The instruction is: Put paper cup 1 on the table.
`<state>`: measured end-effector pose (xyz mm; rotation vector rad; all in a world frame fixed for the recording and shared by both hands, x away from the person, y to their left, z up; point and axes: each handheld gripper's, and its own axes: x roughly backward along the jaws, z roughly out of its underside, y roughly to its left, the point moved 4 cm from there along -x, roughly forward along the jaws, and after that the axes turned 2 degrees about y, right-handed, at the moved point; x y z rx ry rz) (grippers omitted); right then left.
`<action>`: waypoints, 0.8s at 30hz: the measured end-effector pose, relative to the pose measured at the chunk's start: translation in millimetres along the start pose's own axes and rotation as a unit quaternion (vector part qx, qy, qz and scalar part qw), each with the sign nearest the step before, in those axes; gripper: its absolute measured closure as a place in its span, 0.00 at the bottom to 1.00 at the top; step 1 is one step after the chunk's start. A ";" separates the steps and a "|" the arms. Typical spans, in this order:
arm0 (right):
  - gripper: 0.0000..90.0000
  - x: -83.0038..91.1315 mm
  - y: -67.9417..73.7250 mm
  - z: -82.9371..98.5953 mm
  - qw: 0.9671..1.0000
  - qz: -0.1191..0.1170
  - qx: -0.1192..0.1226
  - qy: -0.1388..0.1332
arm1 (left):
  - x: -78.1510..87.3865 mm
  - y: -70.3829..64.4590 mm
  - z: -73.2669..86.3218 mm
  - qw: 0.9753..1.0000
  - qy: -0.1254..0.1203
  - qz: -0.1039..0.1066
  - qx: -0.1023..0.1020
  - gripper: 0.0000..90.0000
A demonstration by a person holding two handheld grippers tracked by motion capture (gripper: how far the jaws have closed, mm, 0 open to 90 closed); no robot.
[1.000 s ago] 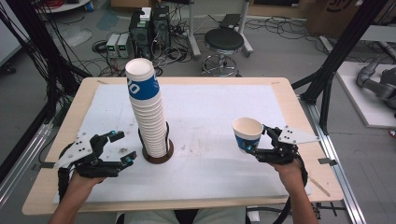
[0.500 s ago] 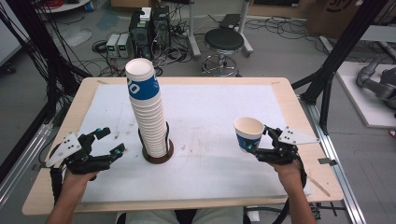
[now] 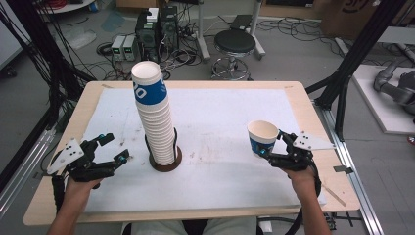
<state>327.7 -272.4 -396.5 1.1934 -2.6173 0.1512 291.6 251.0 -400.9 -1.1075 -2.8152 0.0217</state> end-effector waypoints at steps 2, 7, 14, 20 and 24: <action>0.34 -1.1 -1.0 -0.5 1.000 0.002 -0.001 0.000 | 1.6 1.5 0.4 1.000 0.000 -0.003 0.001 0.21; 0.34 -12.0 -12.9 -3.8 1.000 0.023 0.003 0.000 | 5.0 3.9 -0.4 1.000 0.000 -0.011 -0.002 0.21; 0.34 -30.6 -33.9 -3.3 0.998 0.052 -0.019 0.000 | 8.2 4.4 2.1 1.000 0.006 -0.018 -0.002 0.21; 0.34 -43.2 -44.5 -7.7 0.997 0.067 -0.027 0.002 | 7.2 4.4 4.0 1.000 0.009 -0.016 0.000 0.21; 0.34 -54.9 -53.9 -7.3 0.995 0.089 -0.035 0.010 | 5.3 3.6 4.9 1.000 0.012 -0.014 -0.002 0.21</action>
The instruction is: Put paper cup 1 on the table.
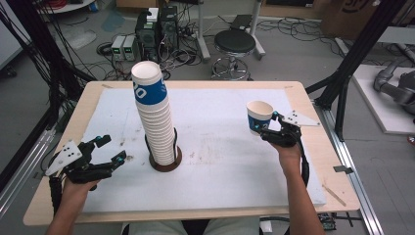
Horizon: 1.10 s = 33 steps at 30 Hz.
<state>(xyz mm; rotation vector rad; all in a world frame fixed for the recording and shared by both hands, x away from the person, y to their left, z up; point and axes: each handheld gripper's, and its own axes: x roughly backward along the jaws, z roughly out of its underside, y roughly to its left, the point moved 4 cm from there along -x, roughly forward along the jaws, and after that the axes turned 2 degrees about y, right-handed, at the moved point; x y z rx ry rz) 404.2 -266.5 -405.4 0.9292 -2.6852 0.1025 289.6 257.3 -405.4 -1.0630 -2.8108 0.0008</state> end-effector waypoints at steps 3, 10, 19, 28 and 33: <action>0.34 -11.4 -8.0 3.8 1.000 0.028 -0.008 0.000 | -1.4 -0.3 0.8 1.000 0.001 0.001 0.000 0.21; 0.33 -32.0 -23.3 19.8 0.996 0.076 -0.023 0.028 | -1.6 1.2 1.7 1.000 0.001 -0.002 0.001 0.21; 0.33 -45.2 -31.9 36.6 0.994 0.079 -0.035 0.070 | 0.7 3.7 3.0 1.000 0.001 -0.008 0.005 0.21; 0.30 -34.2 -33.1 47.2 0.992 0.073 -0.033 0.096 | 0.2 2.2 4.6 1.000 0.006 -0.006 0.002 0.21; 0.27 -28.3 -33.4 48.9 0.991 0.071 -0.025 0.113 | -0.1 2.2 4.9 1.000 0.008 -0.007 0.002 0.21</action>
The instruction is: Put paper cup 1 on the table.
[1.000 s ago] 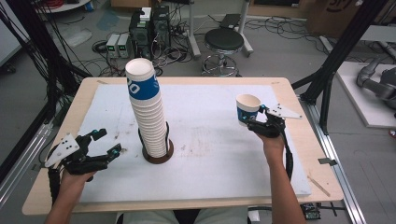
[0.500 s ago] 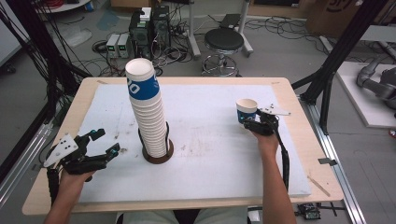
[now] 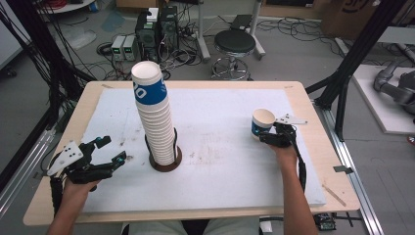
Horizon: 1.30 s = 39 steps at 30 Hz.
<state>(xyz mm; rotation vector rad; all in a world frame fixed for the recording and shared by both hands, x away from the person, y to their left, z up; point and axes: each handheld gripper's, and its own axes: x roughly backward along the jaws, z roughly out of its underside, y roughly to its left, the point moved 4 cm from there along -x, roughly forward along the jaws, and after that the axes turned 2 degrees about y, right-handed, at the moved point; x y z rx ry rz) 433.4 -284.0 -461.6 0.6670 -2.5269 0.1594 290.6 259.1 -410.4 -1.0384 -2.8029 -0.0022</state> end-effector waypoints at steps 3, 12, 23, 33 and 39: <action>0.21 3.3 -0.7 0.6 1.000 0.004 -0.006 0.013 | -0.6 0.1 0.2 1.000 0.002 0.001 -0.001 0.21; 0.21 10.3 0.4 0.3 1.000 -0.015 -0.015 0.016 | -1.3 -0.8 0.1 1.000 0.002 0.003 0.000 0.21; 0.21 38.9 1.6 10.3 0.999 -0.030 -0.014 0.025 | -0.1 -1.4 -1.4 1.000 0.000 0.005 0.001 0.21; 0.22 77.3 1.9 17.2 0.999 -0.040 -0.020 0.010 | -0.3 -3.4 -2.9 1.000 -0.001 0.008 0.000 0.21; 0.22 94.7 10.0 14.5 0.999 -0.045 -0.018 -0.007 | 1.2 -3.5 -4.6 1.000 -0.003 0.009 0.001 0.21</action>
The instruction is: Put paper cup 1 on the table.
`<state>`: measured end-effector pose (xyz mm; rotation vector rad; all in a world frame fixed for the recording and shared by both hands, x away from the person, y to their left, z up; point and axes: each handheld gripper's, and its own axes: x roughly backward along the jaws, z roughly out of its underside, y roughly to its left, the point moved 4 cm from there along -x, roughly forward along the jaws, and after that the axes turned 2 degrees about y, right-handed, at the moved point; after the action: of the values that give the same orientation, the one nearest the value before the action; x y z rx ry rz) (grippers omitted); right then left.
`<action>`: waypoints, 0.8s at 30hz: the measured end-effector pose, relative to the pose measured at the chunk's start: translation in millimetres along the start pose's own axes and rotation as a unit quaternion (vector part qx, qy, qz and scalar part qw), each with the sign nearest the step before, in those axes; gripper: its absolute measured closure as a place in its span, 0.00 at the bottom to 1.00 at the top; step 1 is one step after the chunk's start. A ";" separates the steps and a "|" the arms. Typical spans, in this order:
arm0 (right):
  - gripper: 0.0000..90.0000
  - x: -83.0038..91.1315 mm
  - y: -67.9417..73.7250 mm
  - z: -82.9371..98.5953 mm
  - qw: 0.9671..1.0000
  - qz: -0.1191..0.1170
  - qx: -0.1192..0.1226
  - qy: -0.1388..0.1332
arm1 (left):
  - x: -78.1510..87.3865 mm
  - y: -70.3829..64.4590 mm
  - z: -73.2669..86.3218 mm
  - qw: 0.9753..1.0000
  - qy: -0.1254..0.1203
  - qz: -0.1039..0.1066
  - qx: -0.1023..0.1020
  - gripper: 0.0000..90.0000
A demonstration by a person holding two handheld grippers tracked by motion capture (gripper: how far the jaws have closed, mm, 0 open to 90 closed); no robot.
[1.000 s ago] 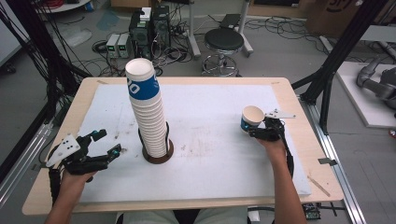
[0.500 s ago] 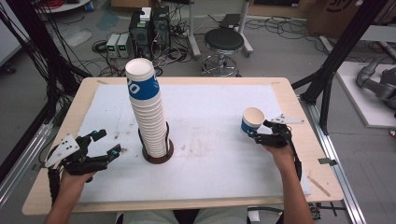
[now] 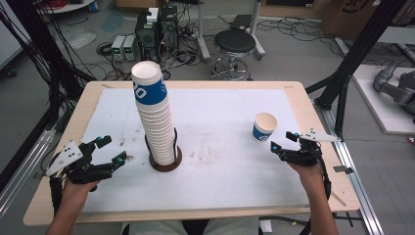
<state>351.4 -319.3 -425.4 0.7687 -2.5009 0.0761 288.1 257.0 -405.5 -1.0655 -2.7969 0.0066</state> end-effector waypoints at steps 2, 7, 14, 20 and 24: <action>0.22 5.0 5.4 -1.8 1.000 -0.003 0.003 -0.004 | -0.2 -0.5 -0.4 1.000 -0.001 0.001 0.002 0.21; 0.22 15.7 22.5 -6.4 1.000 -0.012 0.020 -0.018 | -0.4 -1.0 -0.7 1.000 -0.003 0.003 0.002 0.21; 0.22 21.8 36.0 -8.6 0.999 -0.019 0.034 -0.030 | -3.4 -3.3 0.4 1.000 -0.002 0.011 0.003 0.21; 0.22 22.2 39.7 -9.6 0.998 -0.022 0.038 -0.034 | -3.2 -3.5 -1.1 1.000 -0.004 0.012 0.003 0.21; 0.22 21.4 39.8 -6.6 0.998 -0.026 0.040 -0.032 | -4.7 -5.0 -1.2 1.000 -0.003 0.014 0.002 0.21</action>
<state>317.9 -295.5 -405.4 0.8818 -2.5489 0.1359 288.4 250.2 -404.6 -1.1045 -2.7862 0.0190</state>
